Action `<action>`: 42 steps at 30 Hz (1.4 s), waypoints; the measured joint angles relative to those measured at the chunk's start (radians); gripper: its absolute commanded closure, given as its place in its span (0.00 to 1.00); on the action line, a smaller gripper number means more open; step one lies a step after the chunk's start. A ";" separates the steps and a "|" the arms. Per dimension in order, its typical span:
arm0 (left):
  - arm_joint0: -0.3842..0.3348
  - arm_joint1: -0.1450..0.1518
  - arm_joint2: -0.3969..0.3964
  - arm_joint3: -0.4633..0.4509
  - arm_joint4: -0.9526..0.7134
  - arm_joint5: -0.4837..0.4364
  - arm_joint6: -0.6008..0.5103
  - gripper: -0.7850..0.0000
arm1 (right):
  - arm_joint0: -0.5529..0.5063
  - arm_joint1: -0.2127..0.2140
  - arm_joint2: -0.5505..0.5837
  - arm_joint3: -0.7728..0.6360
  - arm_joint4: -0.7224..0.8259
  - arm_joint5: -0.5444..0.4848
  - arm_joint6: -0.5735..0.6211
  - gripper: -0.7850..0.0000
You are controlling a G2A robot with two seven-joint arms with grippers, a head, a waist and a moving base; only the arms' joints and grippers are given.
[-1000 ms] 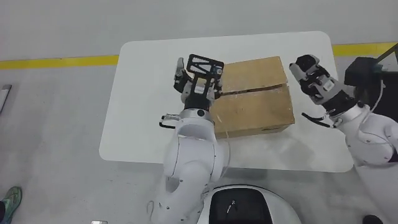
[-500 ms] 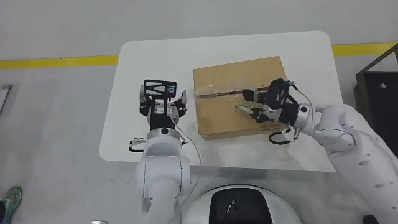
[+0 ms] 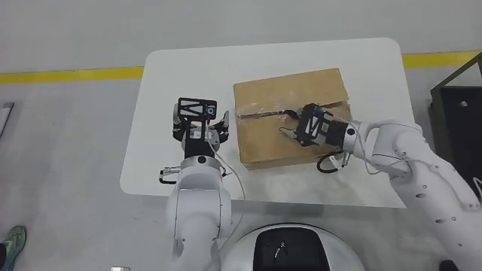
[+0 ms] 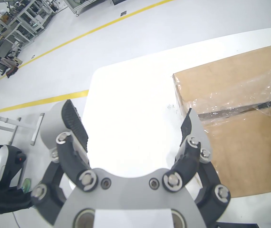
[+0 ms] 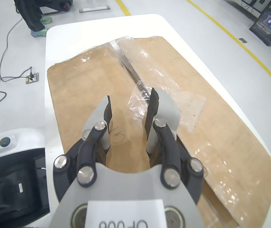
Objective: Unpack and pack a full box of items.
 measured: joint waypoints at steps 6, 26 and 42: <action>0.001 0.000 -0.010 0.003 -0.009 -0.007 0.007 0.00 | -0.008 0.005 -0.007 -0.040 -0.129 0.010 -0.032 0.57; 0.021 0.000 -0.026 -0.012 -0.015 -0.025 0.020 0.00 | 0.012 0.009 -0.024 -0.026 -0.256 0.031 -0.059 0.42; 0.042 0.001 -0.037 -0.018 -0.016 -0.019 0.032 0.00 | 0.102 -0.018 -0.082 0.067 -0.193 0.132 -0.069 1.00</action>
